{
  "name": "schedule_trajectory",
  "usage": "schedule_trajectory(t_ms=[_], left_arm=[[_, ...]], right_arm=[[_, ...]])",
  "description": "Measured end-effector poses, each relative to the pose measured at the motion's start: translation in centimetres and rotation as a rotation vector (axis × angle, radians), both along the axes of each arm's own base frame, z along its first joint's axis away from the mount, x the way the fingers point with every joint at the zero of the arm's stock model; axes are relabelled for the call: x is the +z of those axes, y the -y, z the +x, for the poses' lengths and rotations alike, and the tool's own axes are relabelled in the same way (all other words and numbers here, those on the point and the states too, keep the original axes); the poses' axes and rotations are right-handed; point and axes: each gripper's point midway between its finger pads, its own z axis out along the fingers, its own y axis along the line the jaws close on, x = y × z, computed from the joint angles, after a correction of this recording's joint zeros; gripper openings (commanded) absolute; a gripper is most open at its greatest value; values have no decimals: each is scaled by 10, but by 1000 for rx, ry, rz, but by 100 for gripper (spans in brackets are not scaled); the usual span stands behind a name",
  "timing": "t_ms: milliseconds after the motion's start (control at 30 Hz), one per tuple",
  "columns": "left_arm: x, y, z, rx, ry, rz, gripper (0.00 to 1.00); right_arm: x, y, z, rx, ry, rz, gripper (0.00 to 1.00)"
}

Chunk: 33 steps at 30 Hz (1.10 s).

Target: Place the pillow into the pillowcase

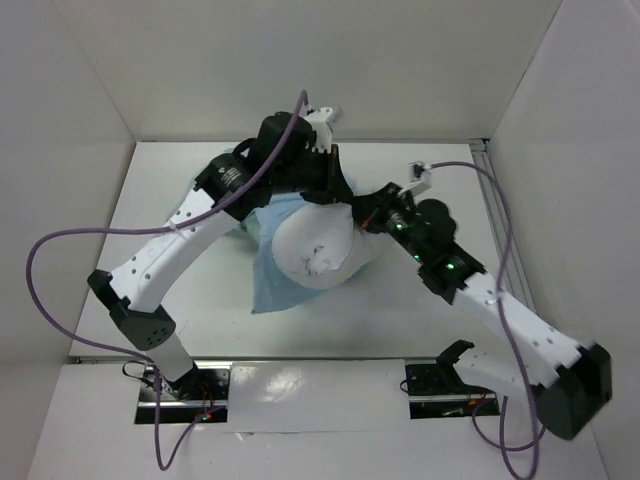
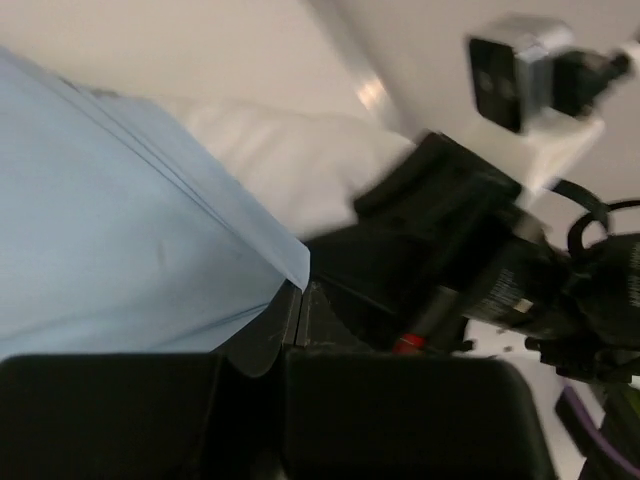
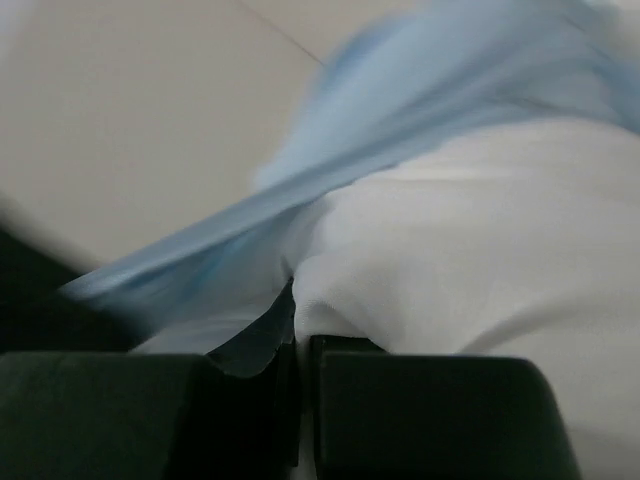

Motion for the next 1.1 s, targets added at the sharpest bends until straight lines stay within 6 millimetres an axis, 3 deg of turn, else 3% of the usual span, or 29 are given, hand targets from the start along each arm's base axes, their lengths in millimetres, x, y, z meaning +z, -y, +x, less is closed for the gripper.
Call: schedule_trajectory(t_ms=[67, 133, 200, 233, 267, 333, 433, 500, 533, 633, 667, 733, 833, 933, 1000, 1100], left_arm=[[-43, -8, 7, 37, -83, 106, 0], [-73, -16, 10, 61, -148, 189, 0], [-85, -19, 8, 64, -185, 225, 0], [-84, -17, 5, 48, -192, 215, 0], [-77, -13, 0, 28, -197, 189, 0], [-53, -4, -11, -26, -179, 117, 0], [-9, 1, -31, -105, -129, -6, 0], [14, -5, -46, -155, -106, -68, 0], [22, -9, -52, -171, -101, -91, 0], [37, -18, -50, -191, -80, -151, 0], [35, -21, -45, -189, -84, -158, 0], [19, -25, -30, -173, -125, -145, 0], [-24, -27, -4, -133, -235, -87, 0], [-72, -27, 14, -93, -356, -13, 0], [-97, -28, 20, -76, -413, 23, 0], [-113, -29, 21, -69, -448, 44, 0]], right_arm=[[-70, -15, 26, -5, -146, -75, 0], [-131, -18, 40, -23, -283, -156, 0], [-181, -5, 42, -70, -410, -261, 0], [-191, 5, 42, -99, -443, -297, 0], [-192, 12, 42, -120, -451, -323, 0], [-167, 16, 46, -143, -407, -333, 0], [-85, 13, 49, -160, -237, -272, 0], [-23, 12, 38, -152, -103, -193, 0], [-3, 11, 31, -143, -56, -160, 0], [19, 11, 17, -135, 7, -88, 0], [17, 9, 15, -133, 9, -72, 0], [-6, 1, 12, -120, -29, -58, 0], [-68, -11, 8, -121, -144, -126, 0], [-127, -11, 3, -139, -267, -235, 0], [-146, -8, -2, -142, -308, -273, 0], [-153, -7, -4, -149, -324, -280, 0]])
